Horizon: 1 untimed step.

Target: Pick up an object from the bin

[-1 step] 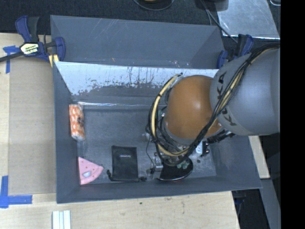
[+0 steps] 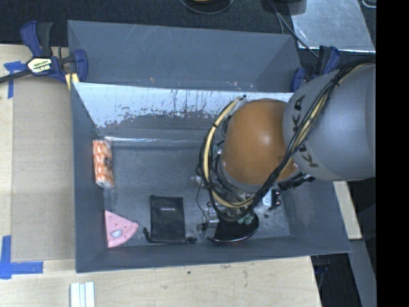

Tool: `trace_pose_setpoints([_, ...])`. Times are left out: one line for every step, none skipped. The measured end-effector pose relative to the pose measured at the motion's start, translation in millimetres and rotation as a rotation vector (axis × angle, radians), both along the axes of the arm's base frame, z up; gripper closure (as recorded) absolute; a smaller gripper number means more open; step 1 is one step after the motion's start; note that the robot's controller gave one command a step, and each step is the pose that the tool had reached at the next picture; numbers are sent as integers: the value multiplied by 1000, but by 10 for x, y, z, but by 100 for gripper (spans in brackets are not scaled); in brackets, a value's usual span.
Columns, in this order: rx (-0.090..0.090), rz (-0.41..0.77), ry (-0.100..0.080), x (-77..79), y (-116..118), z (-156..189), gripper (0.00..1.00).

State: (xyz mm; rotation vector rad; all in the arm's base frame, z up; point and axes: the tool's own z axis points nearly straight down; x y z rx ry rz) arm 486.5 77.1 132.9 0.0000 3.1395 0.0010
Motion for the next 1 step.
trace_pose_setpoints([-2, 182, 2, 465, 475, -180, 0])
